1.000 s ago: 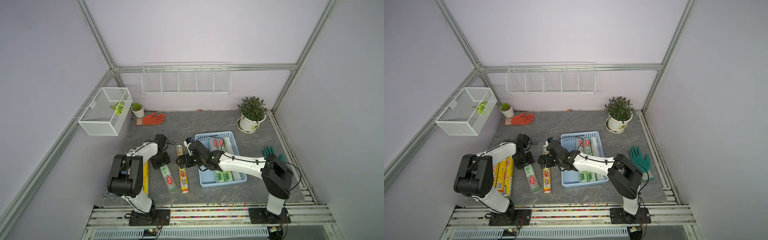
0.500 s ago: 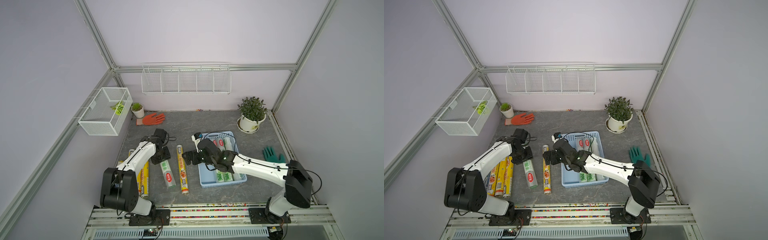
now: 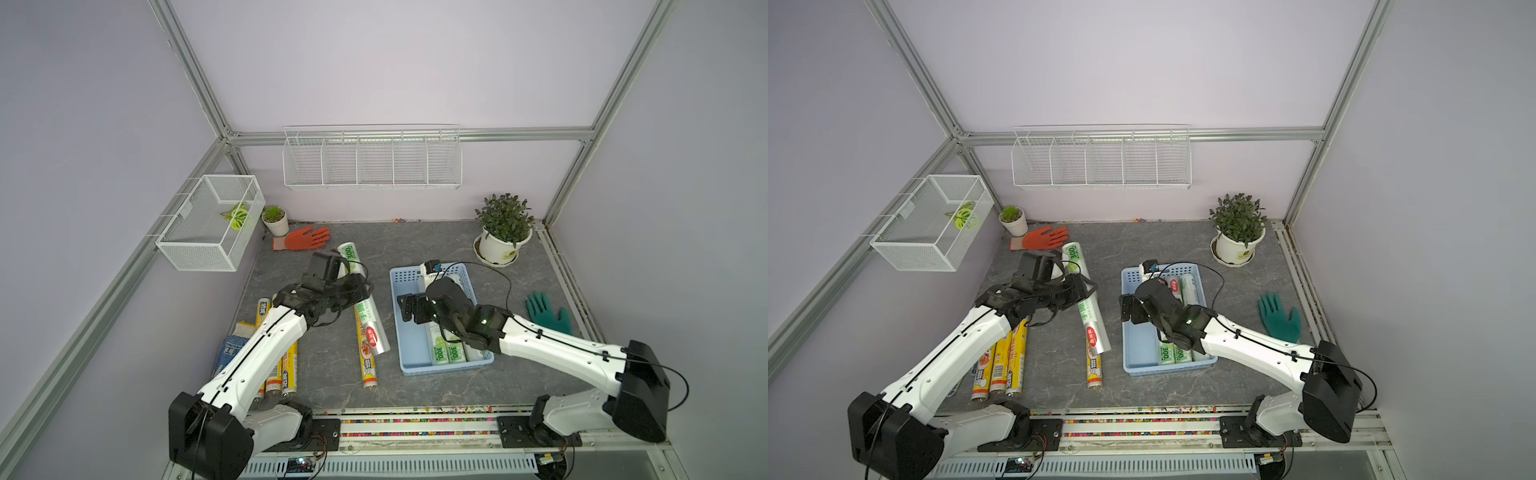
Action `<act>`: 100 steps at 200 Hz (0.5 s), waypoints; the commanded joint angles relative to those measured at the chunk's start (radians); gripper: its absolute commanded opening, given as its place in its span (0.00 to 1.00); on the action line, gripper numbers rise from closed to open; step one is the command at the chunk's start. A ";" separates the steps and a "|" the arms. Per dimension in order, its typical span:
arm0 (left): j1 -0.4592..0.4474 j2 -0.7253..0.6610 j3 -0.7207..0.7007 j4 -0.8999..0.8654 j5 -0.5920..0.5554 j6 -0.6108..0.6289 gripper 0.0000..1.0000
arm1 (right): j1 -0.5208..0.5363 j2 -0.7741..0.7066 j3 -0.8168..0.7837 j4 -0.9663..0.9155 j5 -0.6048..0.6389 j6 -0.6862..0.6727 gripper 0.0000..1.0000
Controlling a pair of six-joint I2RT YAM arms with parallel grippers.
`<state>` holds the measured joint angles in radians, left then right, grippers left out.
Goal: Put the plastic wrap into the basket
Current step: Place the plastic wrap in the basket.
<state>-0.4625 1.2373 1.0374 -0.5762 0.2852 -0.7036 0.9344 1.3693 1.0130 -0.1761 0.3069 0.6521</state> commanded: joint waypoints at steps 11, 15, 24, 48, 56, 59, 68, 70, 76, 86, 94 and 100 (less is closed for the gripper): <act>-0.112 0.104 0.070 0.172 0.042 -0.067 0.12 | -0.076 -0.078 -0.075 -0.040 -0.009 0.059 0.98; -0.124 0.120 0.077 0.179 0.040 -0.073 0.12 | -0.084 -0.087 -0.085 -0.041 -0.012 0.063 0.98; -0.147 0.152 0.094 0.191 0.038 -0.084 0.12 | -0.101 -0.110 -0.106 -0.043 -0.016 0.074 0.98; -0.205 0.231 0.144 0.195 0.018 -0.100 0.12 | -0.157 -0.161 -0.161 -0.046 -0.072 0.085 0.98; -0.217 0.252 0.156 0.196 0.008 -0.107 0.12 | -0.180 -0.172 -0.173 -0.056 -0.098 0.086 0.98; -0.222 0.260 0.160 0.195 0.004 -0.110 0.12 | -0.188 -0.175 -0.177 -0.060 -0.107 0.087 0.98; -0.229 0.283 0.169 0.200 0.002 -0.122 0.12 | -0.211 -0.185 -0.188 -0.081 -0.127 0.093 0.98; -0.230 0.286 0.171 0.202 0.003 -0.125 0.12 | -0.216 -0.187 -0.191 -0.085 -0.131 0.093 0.98; -0.236 0.303 0.177 0.208 0.003 -0.132 0.12 | -0.229 -0.193 -0.199 -0.090 -0.147 0.092 0.98; -0.244 0.333 0.193 0.197 -0.007 -0.145 0.13 | -0.250 -0.202 -0.212 -0.100 -0.173 0.087 0.98; -0.254 0.362 0.217 0.171 -0.019 -0.148 0.12 | -0.263 -0.211 -0.220 -0.110 -0.183 0.087 0.98; -0.261 0.384 0.234 0.146 -0.029 -0.148 0.13 | -0.269 -0.217 -0.227 -0.116 -0.187 0.085 0.98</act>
<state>-0.7036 1.5688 1.1881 -0.4397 0.2848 -0.8196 0.6945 1.1862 0.8238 -0.2459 0.1841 0.7258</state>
